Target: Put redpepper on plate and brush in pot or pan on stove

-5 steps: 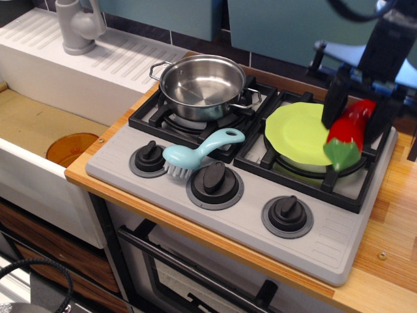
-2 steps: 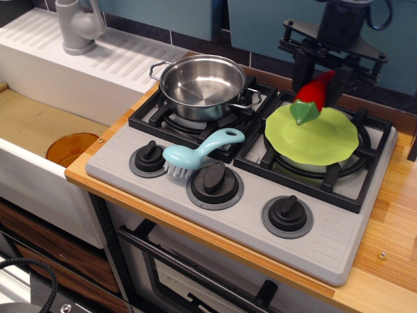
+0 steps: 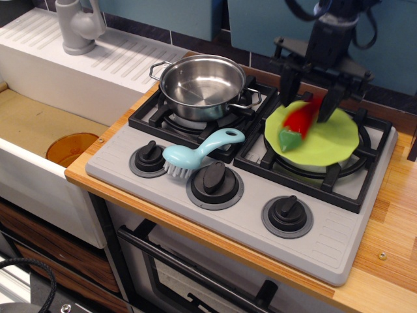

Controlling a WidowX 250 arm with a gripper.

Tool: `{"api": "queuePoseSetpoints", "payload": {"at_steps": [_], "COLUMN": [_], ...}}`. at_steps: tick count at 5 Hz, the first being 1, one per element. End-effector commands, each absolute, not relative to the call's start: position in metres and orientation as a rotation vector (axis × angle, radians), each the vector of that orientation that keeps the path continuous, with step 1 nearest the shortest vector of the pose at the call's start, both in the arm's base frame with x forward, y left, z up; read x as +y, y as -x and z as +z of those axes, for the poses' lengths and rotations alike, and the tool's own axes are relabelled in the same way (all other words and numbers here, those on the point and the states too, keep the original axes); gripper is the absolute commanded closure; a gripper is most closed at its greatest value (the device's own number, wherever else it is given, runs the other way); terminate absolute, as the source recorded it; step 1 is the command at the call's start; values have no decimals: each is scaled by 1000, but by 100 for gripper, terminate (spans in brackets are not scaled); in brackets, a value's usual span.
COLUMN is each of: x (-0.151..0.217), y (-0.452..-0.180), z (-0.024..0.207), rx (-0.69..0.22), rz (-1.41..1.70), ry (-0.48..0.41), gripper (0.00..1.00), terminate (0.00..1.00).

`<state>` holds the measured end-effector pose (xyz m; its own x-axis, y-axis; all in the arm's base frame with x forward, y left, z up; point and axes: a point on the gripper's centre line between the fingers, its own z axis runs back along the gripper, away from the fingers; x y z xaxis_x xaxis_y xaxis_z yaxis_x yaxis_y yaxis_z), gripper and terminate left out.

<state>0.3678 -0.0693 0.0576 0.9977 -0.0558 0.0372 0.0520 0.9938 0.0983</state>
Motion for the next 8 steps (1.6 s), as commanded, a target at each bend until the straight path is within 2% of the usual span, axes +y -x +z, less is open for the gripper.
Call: {"api": "queuePoseSetpoints", "payload": {"at_steps": [1,3,4,8], "x": [-82,-85,-81,-81], "y": [-360,-344,-337,-337], "z": [87,111,124,124], "rx": [-72,-50,-30,-30], "rz": [-32,-26,-45,-45], "ry": [-88,-83,-115,-115], "gripper": [0,0,0,0], "terminate": [0,0,0,0]}}
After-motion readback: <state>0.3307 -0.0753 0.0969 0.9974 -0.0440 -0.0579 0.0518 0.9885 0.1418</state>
